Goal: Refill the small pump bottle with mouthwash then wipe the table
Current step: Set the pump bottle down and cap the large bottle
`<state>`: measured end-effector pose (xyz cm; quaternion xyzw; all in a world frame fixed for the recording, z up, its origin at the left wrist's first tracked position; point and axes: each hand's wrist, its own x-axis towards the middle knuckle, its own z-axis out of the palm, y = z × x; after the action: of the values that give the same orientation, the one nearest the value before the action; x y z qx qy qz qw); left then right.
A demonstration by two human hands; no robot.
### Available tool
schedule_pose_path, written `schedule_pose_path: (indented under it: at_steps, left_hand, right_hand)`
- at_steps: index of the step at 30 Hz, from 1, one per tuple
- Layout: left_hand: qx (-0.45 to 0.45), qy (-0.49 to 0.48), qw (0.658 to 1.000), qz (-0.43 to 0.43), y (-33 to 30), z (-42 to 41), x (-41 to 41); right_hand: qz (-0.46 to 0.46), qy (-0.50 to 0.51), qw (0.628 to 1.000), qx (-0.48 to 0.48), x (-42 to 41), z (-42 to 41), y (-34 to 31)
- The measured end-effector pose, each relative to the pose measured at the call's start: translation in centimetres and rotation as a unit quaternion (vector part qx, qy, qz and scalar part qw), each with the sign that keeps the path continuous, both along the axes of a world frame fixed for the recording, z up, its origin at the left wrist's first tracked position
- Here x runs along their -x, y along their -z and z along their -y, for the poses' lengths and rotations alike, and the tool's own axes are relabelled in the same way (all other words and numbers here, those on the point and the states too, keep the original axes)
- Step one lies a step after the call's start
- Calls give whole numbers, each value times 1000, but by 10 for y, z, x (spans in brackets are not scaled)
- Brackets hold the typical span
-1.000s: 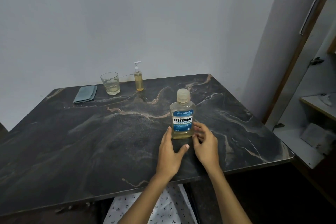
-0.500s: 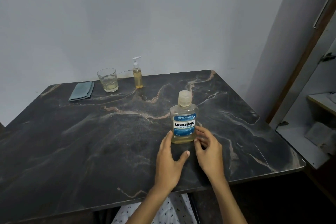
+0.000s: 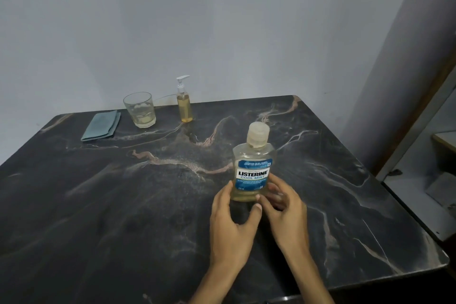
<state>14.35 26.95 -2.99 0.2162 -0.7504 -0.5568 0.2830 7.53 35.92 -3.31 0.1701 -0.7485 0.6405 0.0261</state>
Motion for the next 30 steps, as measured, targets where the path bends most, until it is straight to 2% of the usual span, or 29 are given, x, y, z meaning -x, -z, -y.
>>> schedule_pose_path:
  at_steps: [4, 10, 20, 30]
  left_hand:
    - [40, -7, 999, 9, -22, 18, 37]
    - [40, -1, 998, 40, -38, 65, 119]
    - [-3, 8, 998, 60, -22, 150, 232]
    - [61, -13, 992, 114, 2, 180, 276]
  right_hand:
    - [-4, 4, 1000, -3, 38, 22, -20]
    - [6, 5, 1000, 12, 114, 76, -38]
    - [14, 1, 1000, -13, 225, 163, -20]
    - [10, 1, 999, -40, 270, 190, -1]
